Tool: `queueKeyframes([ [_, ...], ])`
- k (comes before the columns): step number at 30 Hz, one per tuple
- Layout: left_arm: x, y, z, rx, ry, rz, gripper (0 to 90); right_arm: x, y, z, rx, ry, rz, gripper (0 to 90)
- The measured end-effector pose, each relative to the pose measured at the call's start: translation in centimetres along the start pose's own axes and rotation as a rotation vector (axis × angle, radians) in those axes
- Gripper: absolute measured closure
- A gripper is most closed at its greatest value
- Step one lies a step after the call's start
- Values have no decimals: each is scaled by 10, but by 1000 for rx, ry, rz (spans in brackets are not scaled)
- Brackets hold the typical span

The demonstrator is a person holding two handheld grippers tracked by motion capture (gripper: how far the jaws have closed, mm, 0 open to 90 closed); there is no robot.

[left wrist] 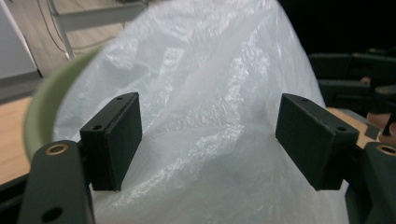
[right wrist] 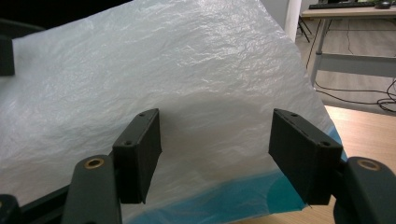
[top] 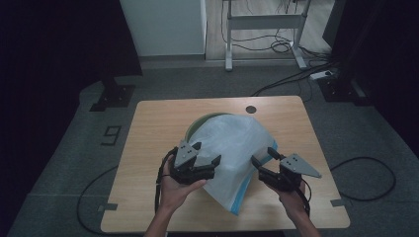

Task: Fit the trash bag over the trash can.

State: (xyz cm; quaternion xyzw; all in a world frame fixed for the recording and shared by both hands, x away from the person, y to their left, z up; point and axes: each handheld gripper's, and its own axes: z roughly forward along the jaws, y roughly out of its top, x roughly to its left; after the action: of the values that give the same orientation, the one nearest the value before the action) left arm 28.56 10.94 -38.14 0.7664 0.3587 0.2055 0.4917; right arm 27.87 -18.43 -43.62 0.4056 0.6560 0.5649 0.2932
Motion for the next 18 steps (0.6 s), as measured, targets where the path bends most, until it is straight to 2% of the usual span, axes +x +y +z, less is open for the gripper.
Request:
queueKeyframes([
  [4, -2, -5, 2, 15, -17, 11, 264, 0, -1, -1, -1, 1, 1, 335],
  [11, 1, -12, 2, -2, -45, -5, 483, 0, -1, -3, -6, -3, 7, 337],
  [18, 2, -15, 2, -27, -83, 1, 751, -2, -3, -4, -9, -8, 13, 339],
])
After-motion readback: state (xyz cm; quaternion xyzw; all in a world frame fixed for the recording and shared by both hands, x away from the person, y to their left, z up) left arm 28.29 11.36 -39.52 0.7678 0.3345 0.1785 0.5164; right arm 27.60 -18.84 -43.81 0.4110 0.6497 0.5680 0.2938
